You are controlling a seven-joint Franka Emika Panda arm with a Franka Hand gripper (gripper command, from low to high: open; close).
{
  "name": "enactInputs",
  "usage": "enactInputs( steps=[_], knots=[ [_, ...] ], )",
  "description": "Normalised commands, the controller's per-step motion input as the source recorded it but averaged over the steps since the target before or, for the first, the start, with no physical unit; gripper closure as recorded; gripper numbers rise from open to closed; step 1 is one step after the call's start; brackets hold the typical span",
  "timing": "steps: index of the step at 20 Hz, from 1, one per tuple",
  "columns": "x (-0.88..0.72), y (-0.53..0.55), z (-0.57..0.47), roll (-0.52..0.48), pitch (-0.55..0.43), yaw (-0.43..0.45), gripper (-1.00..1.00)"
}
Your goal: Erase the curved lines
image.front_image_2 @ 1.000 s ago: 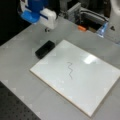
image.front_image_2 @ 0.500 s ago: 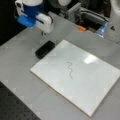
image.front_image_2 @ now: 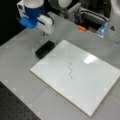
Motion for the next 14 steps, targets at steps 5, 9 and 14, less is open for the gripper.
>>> enactInputs(
  steps=[5, 9, 14],
  knots=[
    [-0.13, 0.05, -0.13, 0.075, 0.036, 0.043, -1.0],
    [-0.01, 0.08, -0.16, 0.113, -0.022, 0.041, -1.0],
    [0.12, 0.04, -0.18, 0.112, -0.071, 0.041, -1.0]
  ],
)
